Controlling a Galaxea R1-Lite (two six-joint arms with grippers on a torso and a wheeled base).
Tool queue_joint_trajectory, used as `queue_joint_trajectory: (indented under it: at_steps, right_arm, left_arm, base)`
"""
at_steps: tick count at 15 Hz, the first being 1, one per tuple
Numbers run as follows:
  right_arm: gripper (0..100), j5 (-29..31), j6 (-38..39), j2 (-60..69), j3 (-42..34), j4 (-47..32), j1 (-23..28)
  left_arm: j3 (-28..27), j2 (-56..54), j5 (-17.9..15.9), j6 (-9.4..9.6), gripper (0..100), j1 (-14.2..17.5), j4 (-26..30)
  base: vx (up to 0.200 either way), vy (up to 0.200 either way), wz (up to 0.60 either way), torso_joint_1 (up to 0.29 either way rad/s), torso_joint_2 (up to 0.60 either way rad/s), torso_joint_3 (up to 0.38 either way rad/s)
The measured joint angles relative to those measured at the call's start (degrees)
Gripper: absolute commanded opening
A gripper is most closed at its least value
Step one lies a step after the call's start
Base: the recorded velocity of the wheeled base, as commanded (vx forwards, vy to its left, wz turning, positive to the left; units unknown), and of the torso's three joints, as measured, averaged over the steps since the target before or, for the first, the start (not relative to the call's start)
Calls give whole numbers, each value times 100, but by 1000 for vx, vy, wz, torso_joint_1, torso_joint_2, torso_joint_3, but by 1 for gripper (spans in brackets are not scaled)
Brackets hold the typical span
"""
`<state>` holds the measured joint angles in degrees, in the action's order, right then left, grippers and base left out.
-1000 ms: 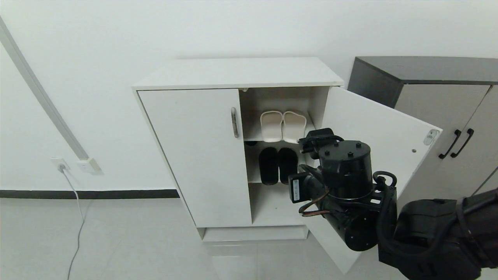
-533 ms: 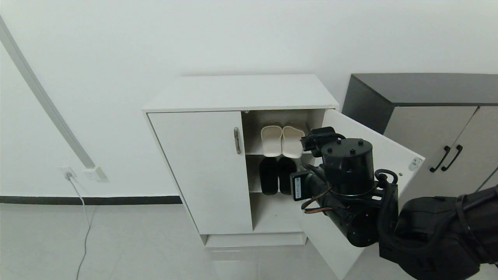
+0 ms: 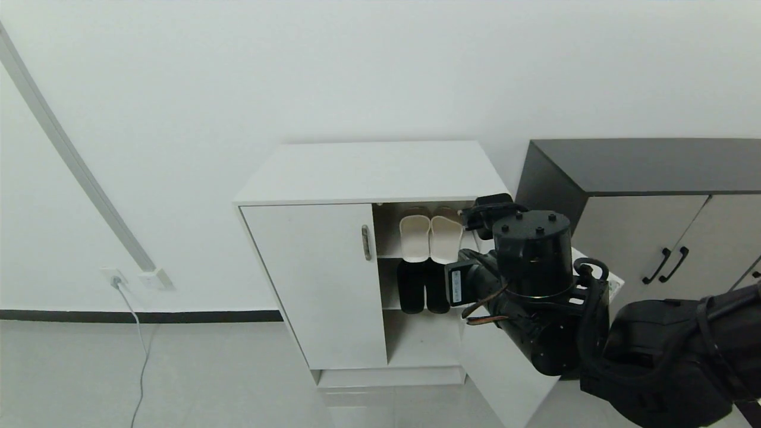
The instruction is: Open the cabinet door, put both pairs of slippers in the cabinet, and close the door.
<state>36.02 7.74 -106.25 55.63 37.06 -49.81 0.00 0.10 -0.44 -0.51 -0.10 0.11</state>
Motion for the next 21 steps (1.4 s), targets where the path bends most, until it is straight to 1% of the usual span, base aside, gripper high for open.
queue_joint_trajectory:
  at_steps: [4, 13, 19, 21]
  right_arm:
    - [0, -12, -2, 0, 0, 5, 135]
    - [0, -129, -77, -2, -67, 2, 185]
    - [0, -138, -206, 0, -163, 174, 211]
    - [0, -143, -217, -4, -163, 306, 249]
  left_arm:
    - [0, 0, 0, 0, 0, 2, -6]
    - [0, 0, 0, 7, 0, 0, 0]
    - [0, 0, 0, 9, 0, 0, 0]
    - [0, 0, 1, 9, 0, 0, -1]
  base:
    - [0, 0, 0, 223, -517, -288]
    - [0, 0, 0, 10, -21, -13]
    - [0, 0, -600, 4, 3, 2]
    - [0, 0, 0, 0, 0, 0]
